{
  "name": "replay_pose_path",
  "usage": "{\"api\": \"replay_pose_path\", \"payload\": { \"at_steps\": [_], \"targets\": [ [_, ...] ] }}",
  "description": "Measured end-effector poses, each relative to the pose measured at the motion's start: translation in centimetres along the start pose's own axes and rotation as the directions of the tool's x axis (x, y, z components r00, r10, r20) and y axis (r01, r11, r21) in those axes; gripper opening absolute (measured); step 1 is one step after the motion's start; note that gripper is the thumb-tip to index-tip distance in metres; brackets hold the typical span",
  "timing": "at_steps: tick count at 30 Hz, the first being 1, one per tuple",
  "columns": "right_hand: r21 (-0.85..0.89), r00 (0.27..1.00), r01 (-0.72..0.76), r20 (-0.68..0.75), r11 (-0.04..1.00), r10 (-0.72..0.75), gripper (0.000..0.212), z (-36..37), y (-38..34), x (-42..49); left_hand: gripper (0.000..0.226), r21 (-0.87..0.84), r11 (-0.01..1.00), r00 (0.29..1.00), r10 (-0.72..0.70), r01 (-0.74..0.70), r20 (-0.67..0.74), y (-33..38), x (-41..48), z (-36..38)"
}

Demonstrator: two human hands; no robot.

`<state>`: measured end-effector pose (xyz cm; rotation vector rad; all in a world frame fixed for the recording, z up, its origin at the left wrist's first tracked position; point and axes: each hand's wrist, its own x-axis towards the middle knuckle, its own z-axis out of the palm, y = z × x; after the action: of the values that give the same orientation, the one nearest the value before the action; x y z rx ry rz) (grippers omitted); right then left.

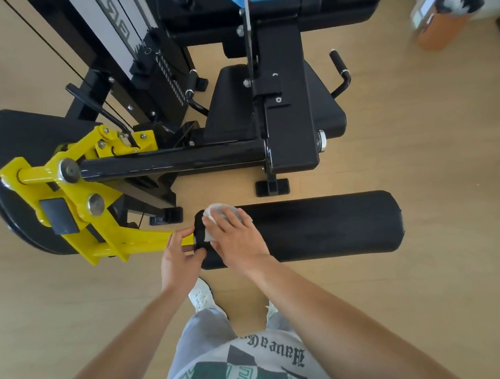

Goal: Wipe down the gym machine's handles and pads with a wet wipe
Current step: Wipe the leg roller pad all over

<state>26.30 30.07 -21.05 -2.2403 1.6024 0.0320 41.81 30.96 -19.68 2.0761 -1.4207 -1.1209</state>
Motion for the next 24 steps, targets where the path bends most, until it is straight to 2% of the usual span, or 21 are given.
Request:
{"api": "replay_pose_path", "payload": {
  "at_steps": [4,9,11,14,18,21,24],
  "targets": [
    [0.017,0.977,-0.172,-0.125,0.985,0.173,0.063,0.8,3.0,-3.2,0.050,-0.042,0.999,0.999,-0.018,0.016,-0.050,0.2,-0.4,0.9],
    [0.095,0.888,-0.396,-0.212,0.913,0.407,0.061,0.8,8.2,-8.1,0.064,-0.011,1.000,0.995,-0.005,0.004,-0.097,0.6,-1.5,2.3],
    [0.145,0.811,-0.517,-0.233,0.844,0.537,0.062,0.4,10.2,-9.8,0.067,0.013,1.000,0.994,-0.002,0.004,-0.113,0.7,-1.4,2.5],
    [0.217,0.647,-0.694,-0.229,0.686,0.727,0.065,-0.2,13.3,-11.2,0.070,0.062,0.998,0.995,0.009,-0.003,-0.099,0.4,-1.0,2.4],
    [0.269,0.524,-0.789,-0.177,0.553,0.833,0.070,-1.2,16.6,-11.5,0.080,0.137,0.991,0.998,0.011,-0.003,-0.058,0.7,-0.4,2.1],
    [0.237,0.496,-0.829,-0.109,0.507,0.862,0.072,-2.1,18.2,-10.7,0.079,0.170,0.985,0.999,0.003,0.003,-0.032,1.2,0.5,1.8],
    [0.171,0.530,-0.832,-0.036,0.527,0.847,0.071,-2.9,18.9,-9.9,0.076,0.190,0.982,0.999,0.030,-0.023,-0.034,1.6,2.1,1.4]
  ]
}}
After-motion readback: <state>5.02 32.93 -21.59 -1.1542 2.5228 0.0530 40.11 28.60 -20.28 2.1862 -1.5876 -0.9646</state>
